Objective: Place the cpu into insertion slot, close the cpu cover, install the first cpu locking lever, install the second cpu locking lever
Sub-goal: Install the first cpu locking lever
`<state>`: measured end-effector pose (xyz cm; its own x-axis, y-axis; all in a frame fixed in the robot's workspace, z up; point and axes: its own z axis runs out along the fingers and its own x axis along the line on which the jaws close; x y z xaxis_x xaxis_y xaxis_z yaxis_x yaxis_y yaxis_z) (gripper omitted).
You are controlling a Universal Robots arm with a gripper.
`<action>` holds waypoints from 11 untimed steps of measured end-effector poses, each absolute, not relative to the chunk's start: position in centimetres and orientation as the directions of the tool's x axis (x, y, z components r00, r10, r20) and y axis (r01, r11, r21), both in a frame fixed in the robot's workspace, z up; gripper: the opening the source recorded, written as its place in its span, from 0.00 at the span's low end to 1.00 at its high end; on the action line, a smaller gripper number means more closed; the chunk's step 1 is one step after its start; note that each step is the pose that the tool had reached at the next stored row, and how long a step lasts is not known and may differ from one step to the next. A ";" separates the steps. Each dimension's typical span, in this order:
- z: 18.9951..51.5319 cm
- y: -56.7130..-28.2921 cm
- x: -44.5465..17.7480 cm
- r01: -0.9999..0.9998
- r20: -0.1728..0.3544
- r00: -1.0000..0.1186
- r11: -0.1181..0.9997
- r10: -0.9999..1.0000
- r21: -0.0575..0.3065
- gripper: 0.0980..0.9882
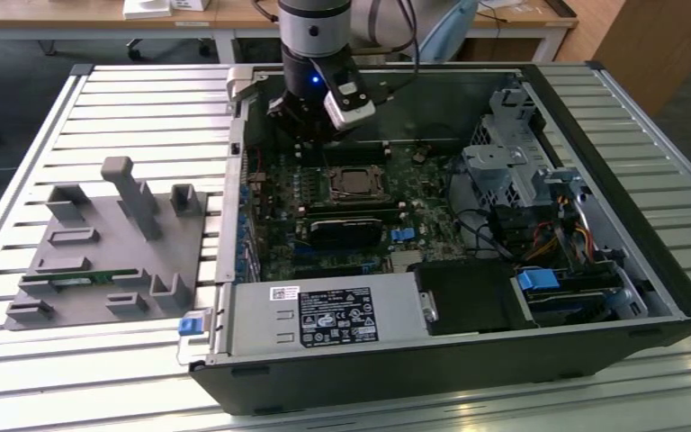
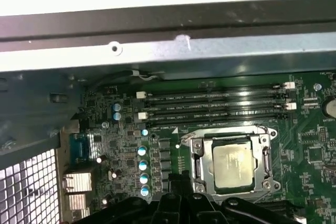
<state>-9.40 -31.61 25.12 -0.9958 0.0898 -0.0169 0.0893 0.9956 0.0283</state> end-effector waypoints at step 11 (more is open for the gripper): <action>25.1 -30.3 -10.4 0.079 -0.018 -0.997 0.996 0.079 0.028 0.01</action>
